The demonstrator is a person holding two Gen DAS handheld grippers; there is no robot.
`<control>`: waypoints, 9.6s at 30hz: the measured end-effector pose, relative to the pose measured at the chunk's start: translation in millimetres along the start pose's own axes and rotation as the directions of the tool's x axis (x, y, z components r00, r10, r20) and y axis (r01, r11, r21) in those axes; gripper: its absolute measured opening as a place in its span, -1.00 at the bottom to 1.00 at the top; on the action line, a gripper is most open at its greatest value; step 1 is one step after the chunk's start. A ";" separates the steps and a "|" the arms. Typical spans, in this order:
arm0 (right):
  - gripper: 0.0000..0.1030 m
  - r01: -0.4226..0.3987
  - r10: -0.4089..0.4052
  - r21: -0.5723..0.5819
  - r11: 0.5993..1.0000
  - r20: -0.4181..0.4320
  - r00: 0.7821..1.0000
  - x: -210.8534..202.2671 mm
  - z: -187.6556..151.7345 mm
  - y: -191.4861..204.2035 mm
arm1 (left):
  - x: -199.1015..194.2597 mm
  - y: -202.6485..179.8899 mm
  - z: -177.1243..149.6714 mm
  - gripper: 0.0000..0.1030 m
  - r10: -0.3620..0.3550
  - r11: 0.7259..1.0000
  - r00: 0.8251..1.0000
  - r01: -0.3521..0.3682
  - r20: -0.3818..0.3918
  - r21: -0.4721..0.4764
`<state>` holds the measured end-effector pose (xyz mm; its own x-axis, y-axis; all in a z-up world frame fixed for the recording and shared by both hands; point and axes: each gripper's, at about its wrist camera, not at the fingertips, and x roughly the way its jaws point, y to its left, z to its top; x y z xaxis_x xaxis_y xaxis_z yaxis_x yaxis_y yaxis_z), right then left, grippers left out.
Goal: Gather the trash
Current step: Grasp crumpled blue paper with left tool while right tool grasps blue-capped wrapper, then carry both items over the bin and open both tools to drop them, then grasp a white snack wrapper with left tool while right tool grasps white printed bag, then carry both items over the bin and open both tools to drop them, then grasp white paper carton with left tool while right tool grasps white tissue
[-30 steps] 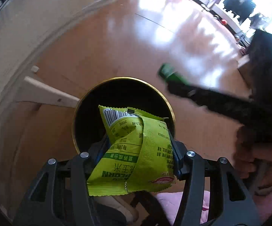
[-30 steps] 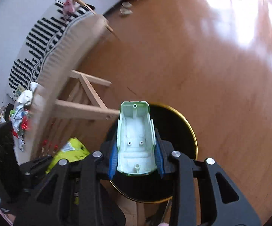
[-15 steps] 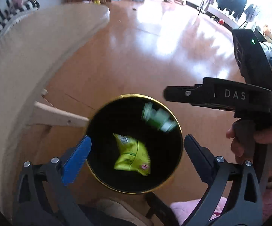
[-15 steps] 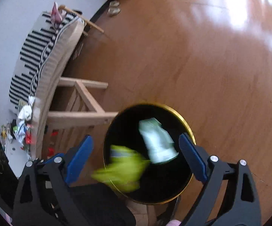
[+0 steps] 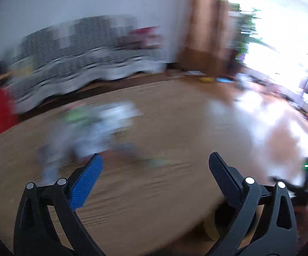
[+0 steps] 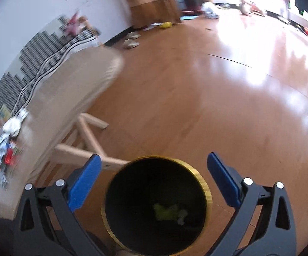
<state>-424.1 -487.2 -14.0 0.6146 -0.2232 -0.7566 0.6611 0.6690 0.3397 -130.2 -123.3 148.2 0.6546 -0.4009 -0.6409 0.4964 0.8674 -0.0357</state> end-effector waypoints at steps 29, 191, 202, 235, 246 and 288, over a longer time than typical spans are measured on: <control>0.87 -0.262 0.034 -0.739 0.620 -0.308 0.951 124.1 -22.1 438.9 | 146.1 204.9 -55.1 0.88 0.118 0.970 0.948 -0.174 -0.296 -0.168; 0.58 -0.457 0.360 -0.225 0.861 -0.367 0.858 125.8 10.1 472.1 | 55.8 240.6 -82.6 -0.85 -0.039 0.969 0.973 -0.019 -0.229 -0.248; -0.21 -0.534 0.444 -0.202 0.821 -0.363 0.819 117.0 8.6 472.2 | 59.7 226.4 -72.9 -0.84 -0.076 0.973 0.975 0.026 -0.209 -0.229; -0.22 -0.468 0.471 -0.223 0.855 -0.046 0.881 -50.1 75.1 265.8 | -1.1 10.4 14.3 -0.84 -0.313 0.944 0.936 0.326 -0.163 0.055; -0.22 -0.204 0.196 -0.104 0.973 -0.075 0.978 -50.5 59.9 44.0 | 73.0 -258.6 -86.4 -0.84 -0.488 0.742 0.654 0.659 -0.578 0.119; 0.87 -0.148 0.147 -0.244 0.958 -0.024 0.989 -15.8 57.6 123.4 | 26.2 72.4 -34.4 0.88 0.040 0.999 0.982 -0.043 -0.187 -0.013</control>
<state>-327.4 -442.0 72.1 0.6947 -0.1055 -0.7115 0.4374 0.8472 0.3015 -96.8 -60.9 102.4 0.5557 -0.3040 -0.7738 0.4601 0.8877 -0.0184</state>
